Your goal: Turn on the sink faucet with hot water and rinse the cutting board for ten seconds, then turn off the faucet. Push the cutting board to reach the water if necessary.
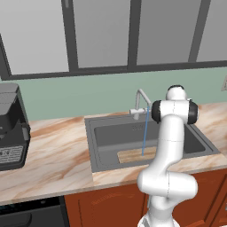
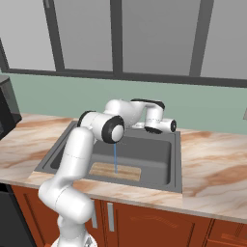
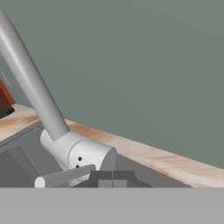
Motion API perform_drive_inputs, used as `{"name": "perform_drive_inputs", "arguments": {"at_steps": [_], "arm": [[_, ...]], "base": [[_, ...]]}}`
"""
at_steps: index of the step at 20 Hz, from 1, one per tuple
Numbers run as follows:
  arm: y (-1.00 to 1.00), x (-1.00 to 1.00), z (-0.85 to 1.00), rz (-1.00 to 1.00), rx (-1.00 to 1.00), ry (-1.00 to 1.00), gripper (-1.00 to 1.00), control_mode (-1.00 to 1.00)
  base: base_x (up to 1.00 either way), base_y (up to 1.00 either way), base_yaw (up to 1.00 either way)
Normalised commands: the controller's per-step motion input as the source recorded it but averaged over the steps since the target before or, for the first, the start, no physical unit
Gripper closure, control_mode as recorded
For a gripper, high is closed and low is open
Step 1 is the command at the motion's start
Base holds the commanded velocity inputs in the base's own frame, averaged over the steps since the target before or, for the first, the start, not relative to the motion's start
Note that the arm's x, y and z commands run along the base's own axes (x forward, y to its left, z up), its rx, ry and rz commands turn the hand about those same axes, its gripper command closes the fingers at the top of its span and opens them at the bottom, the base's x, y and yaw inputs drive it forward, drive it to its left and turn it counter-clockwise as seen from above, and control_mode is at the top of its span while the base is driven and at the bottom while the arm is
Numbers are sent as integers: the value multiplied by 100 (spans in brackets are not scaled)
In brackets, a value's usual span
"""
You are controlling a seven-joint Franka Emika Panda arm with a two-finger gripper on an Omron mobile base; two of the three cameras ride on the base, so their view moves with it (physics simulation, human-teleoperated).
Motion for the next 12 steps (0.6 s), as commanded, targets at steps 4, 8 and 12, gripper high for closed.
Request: {"name": "perform_drive_inputs", "arguments": {"at_steps": [4,8,12], "arm": [[0,0,0,0,0,0,100,-100],[0,0,0,0,0,0,100,-100],[0,0,0,0,0,0,100,-100]], "base": [[0,0,0],[0,0,0],[0,0,0]]}}
